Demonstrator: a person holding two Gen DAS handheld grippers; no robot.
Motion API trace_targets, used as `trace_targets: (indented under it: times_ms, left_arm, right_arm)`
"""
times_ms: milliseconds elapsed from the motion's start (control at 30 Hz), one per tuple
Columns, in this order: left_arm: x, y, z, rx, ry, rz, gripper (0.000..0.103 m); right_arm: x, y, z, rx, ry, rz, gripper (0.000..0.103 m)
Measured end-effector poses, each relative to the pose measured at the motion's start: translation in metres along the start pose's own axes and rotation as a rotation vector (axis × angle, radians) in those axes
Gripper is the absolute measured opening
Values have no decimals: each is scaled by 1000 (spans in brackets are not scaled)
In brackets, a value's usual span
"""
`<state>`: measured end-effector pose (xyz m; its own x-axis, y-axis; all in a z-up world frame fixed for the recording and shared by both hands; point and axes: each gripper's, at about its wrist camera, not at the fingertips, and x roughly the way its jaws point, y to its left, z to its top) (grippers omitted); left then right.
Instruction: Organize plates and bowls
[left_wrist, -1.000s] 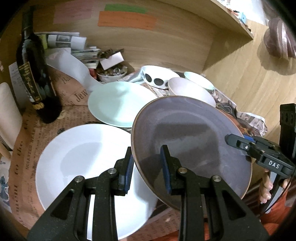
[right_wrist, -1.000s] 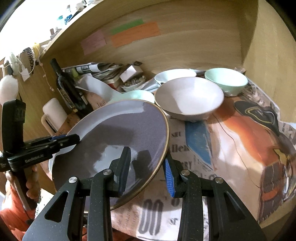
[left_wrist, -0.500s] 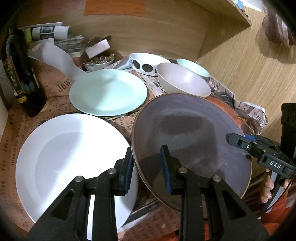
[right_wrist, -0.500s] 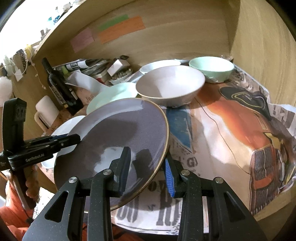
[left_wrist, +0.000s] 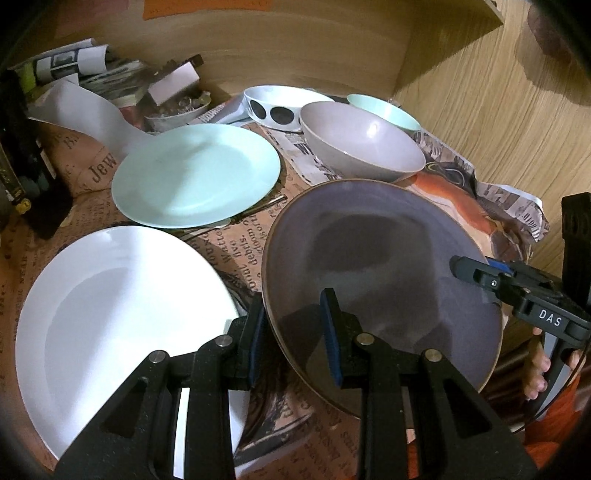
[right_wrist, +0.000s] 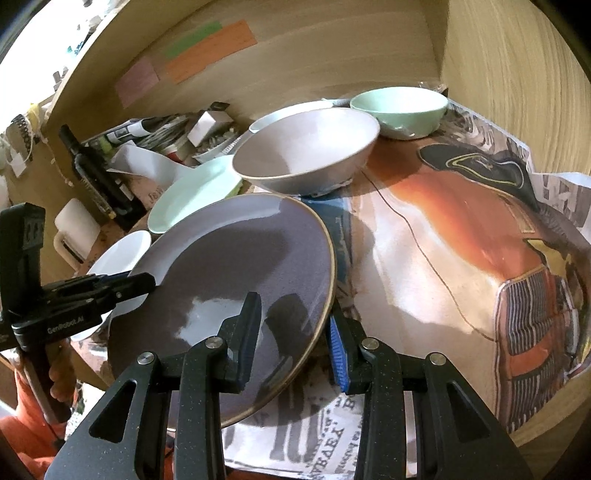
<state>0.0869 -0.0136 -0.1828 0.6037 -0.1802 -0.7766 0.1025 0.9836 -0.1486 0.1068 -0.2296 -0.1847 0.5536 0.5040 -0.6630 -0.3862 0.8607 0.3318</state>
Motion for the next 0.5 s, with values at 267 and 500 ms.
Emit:
trace_targets:
  times_ms: [267, 500]
  left_arm:
    - [7, -3, 1, 18, 2, 25, 29]
    - [9, -10, 1, 71, 7, 74, 29]
  right_arm:
    - [8, -4, 0, -13, 14, -14, 31]
    - [9, -3, 0, -32, 22, -11, 32]
